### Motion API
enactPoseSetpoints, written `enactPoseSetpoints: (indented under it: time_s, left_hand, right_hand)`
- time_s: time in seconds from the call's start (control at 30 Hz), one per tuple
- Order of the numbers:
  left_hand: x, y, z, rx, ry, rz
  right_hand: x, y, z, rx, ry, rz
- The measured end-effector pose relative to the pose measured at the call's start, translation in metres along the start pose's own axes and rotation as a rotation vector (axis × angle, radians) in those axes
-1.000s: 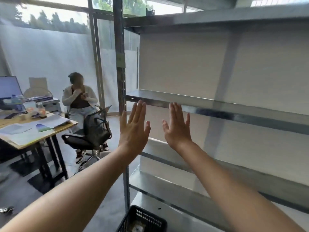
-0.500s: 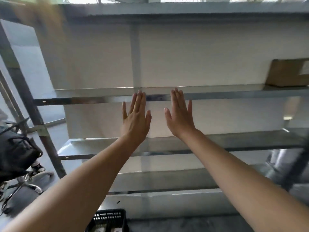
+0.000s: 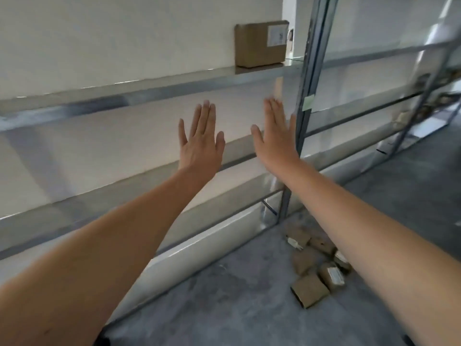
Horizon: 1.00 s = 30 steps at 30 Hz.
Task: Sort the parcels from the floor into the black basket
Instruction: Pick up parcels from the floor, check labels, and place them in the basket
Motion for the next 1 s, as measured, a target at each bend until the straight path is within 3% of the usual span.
enactPoseSetpoints:
  time_s: [0.13, 0.47, 0.67, 1.0]
  left_hand:
    - [0.066, 0.016, 0.068, 0.116, -0.077, -0.092]
    - [0.186, 0.055, 0.165, 0.34, -0.269, -0.268]
    - [0.251, 0.099, 0.185, 0.495, -0.4, -0.317]
    - [0.35, 0.174, 0.168, 0.608, -0.472, -0.441]
  right_hand:
    - [-0.002, -0.019, 0.091, 0.158, -0.063, -0.005]
    - [0.0, -0.057, 0.227, 0.491, -0.268, -0.048]
    - [0.03, -0.041, 0.268, 0.622, -0.357, -0.084]
    - [0.109, 0.007, 0.303, 0.781, -0.436, -0.225]
Point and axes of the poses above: each hand's wrist, its own y-axis towards the middle knuckle, its own x-axis out of the palm, z = x × y, the point moved 2 cm from there along y, towards the middle knuckle, and after that the axes turned 10 degrees about -y, right-handed, at the moved point
